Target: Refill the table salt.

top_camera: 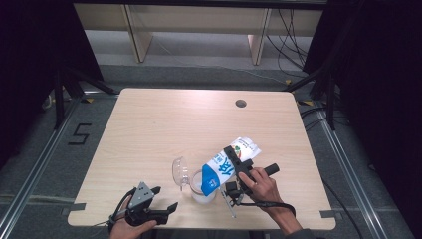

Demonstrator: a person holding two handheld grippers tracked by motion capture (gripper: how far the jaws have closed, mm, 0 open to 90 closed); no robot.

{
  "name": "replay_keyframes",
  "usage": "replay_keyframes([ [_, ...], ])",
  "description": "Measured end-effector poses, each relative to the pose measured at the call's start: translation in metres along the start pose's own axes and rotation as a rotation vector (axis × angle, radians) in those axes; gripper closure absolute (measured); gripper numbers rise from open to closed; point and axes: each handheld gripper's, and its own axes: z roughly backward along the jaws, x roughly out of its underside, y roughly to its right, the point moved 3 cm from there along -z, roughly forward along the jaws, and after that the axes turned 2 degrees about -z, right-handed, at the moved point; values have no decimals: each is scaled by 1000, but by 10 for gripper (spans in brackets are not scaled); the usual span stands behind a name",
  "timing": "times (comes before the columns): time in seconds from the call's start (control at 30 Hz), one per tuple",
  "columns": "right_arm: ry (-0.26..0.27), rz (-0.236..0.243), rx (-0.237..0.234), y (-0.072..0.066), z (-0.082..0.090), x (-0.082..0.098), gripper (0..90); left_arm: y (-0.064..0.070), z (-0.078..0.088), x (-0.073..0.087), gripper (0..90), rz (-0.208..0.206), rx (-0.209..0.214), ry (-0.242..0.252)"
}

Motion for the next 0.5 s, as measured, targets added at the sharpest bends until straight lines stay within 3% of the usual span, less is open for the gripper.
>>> replay_keyframes([
  [0.03, -22, -25, -16, -3, 1, 0, 603, 0, 0, 0, 177, 0, 0, 0],
  [0.1, -31, -20, -25, -3, 2, 1, 604, 0, 0, 0, 177, 1, 0, 0],
  [0.37, -21, -21, -18, -2, 1, 1, 613, 0, 0, 0, 177, -3, 1, -3],
  [0.4, -1, 5, 2, 1, 0, 0, 614, 0, 0, 0, 177, -3, 1, -3],
  [0.43, -23, -20, -16, -2, 1, 1, 616, 0, 0, 0, 177, -1, 1, 0],
  [0.5, -23, -18, -15, -1, 1, 1, 617, 0, 0, 0, 177, 4, -1, 0],
])
